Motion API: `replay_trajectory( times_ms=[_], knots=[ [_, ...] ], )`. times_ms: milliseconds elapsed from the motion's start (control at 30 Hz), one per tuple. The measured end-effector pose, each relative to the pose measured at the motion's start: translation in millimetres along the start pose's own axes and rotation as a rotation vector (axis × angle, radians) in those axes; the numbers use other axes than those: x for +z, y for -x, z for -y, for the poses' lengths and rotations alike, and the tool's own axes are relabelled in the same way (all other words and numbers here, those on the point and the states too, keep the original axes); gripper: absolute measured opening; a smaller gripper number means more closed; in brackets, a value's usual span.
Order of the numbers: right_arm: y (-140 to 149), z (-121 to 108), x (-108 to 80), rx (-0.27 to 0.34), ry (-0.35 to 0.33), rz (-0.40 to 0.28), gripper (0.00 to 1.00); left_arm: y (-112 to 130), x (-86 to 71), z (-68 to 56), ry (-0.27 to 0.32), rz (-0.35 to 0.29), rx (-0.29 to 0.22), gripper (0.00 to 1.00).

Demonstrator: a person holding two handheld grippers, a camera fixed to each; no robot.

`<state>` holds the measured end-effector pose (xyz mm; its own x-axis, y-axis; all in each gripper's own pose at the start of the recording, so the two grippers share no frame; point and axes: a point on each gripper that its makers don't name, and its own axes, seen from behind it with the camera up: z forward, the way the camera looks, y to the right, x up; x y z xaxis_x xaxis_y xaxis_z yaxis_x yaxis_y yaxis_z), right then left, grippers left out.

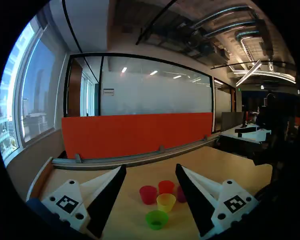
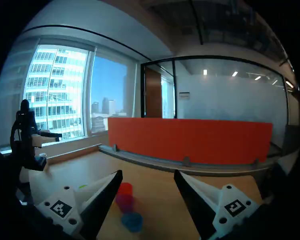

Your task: Pour water

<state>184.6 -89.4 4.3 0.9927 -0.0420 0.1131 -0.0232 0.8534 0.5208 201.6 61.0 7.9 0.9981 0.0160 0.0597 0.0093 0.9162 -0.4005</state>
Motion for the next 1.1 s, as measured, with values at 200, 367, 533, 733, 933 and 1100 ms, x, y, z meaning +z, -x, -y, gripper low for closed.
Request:
replay_trajectory(
  times_ms=[200, 367, 533, 733, 933, 1100],
  knots=[
    [-5, 18, 0.5, -0.009, -0.074, 0.005, 0.99, 2, 0.2, -4.3, 0.026, 0.008, 0.015, 0.91],
    [-4, 25, 1.6, -0.026, -0.101, 0.019, 0.99, 2, 2.1, -8.8, 0.053, 0.008, 0.007, 0.91],
    [2, 31, 0.4, -0.050, -0.127, 0.048, 0.99, 5, 2.7, -9.3, 0.059, 0.017, -0.004, 0.91],
    [7, 34, -1.0, -0.058, -0.145, 0.072, 0.99, 10, 3.0, -12.9, 0.083, 0.039, -0.008, 0.91],
    [11, 36, -1.2, -0.048, -0.167, 0.091, 1.00, 18, 4.0, -14.6, 0.107, 0.071, -0.007, 0.91],
    [17, 37, -0.7, -0.046, -0.182, 0.114, 0.99, 26, 5.4, -14.3, 0.122, 0.093, 0.011, 0.91]
  ],
)
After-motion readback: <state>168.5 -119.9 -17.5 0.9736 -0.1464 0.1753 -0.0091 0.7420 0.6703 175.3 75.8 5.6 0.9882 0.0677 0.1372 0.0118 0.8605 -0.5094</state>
